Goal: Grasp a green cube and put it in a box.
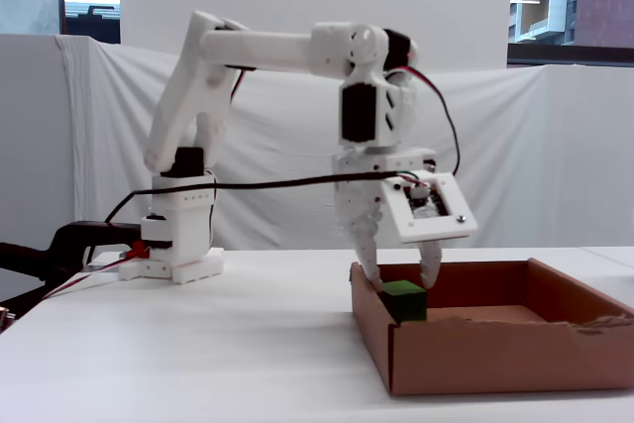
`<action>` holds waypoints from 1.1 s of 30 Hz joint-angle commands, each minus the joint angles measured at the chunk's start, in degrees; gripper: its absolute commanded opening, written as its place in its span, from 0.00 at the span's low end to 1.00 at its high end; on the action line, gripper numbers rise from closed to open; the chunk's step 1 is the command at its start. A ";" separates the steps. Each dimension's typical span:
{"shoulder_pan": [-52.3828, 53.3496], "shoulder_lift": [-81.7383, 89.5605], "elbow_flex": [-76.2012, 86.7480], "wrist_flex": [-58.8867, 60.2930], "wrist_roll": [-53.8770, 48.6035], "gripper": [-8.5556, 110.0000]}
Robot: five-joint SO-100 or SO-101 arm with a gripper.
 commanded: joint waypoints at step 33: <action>9.14 24.52 6.77 5.54 0.44 0.25</action>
